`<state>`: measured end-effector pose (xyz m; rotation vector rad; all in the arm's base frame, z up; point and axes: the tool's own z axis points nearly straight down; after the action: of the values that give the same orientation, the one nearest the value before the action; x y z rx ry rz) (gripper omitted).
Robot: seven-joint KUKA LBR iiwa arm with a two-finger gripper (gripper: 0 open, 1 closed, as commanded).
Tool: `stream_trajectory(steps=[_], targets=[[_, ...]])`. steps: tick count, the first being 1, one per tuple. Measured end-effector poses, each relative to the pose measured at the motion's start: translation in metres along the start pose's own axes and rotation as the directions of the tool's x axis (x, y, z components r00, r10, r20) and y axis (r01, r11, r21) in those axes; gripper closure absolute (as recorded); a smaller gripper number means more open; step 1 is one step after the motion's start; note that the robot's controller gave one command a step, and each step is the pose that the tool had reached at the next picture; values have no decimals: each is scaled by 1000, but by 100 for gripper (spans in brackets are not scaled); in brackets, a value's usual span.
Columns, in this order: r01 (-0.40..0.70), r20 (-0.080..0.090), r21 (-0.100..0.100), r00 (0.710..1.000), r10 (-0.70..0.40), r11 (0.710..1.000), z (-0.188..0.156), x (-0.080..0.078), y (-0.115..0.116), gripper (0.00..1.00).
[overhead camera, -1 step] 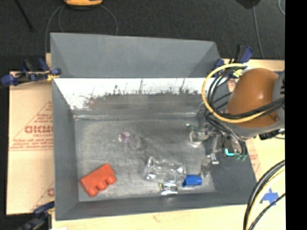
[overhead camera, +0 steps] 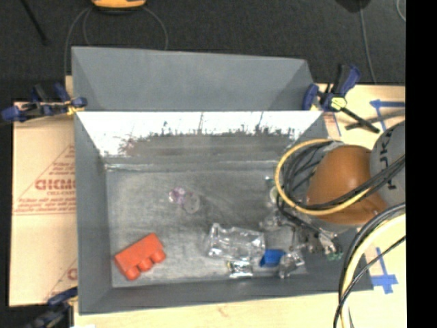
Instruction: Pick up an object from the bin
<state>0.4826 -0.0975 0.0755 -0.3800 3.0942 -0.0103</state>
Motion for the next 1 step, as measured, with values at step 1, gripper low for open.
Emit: stream_trajectory(steps=[1], targets=[[5,-1,1,1000,-5,1000,-2,0,-1,100]])
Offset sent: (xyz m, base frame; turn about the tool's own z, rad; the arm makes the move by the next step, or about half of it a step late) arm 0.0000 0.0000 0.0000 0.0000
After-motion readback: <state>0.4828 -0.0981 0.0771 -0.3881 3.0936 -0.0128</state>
